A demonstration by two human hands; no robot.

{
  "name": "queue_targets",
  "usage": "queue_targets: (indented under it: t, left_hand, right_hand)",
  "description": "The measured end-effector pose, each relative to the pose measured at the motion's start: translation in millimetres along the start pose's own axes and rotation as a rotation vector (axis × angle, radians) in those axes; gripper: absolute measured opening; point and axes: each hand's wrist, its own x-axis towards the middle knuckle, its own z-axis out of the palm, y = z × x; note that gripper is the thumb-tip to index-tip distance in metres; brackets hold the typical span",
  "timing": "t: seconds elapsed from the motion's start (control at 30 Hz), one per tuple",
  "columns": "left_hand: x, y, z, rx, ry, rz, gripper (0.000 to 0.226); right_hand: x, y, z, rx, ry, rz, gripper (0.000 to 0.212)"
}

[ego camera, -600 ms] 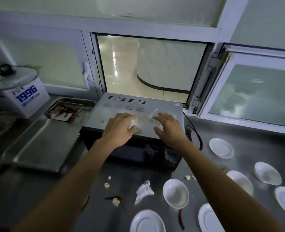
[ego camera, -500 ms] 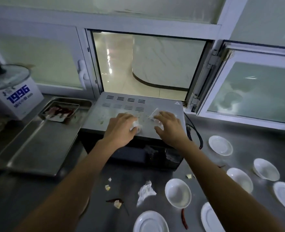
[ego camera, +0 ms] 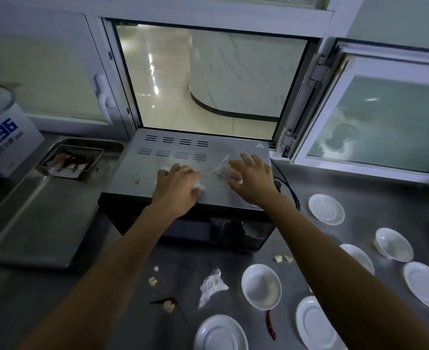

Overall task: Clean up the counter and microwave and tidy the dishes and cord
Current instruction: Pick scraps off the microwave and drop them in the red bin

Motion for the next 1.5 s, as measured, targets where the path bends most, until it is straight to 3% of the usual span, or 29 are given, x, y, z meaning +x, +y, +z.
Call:
queue_targets:
  t: [0.23, 0.5, 0.83, 1.03, 1.5]
  left_hand:
    - [3.1, 2.2, -0.3, -0.037, 0.017, -0.025, 0.032]
    - [4.3, 6.0, 3.8, -0.265, 0.037, -0.034, 0.032]
    - [8.2, 2.0, 7.9, -0.344, 0.095, -0.016, 0.031]
    - [9.6, 4.4, 6.4, -0.373, 0.127, 0.018, 0.029]
    - [14.2, 12.0, -0.2, -0.387, 0.135, 0.075, 0.021]
  right_hand:
    - [8.3, 2.8, 1.5, 0.005, -0.063, 0.008, 0.055]
    - [10.0, 6.6, 1.0, -0.001, -0.042, -0.043, 0.055]
    - [7.3, 5.3, 2.6, 0.012, 0.014, -0.073, 0.045]
    - [5.9, 3.9, 0.0, 0.007, 0.042, -0.061, 0.051]
    - [-0.5, 5.2, 7.1, 0.307, 0.248, -0.011, 0.03]
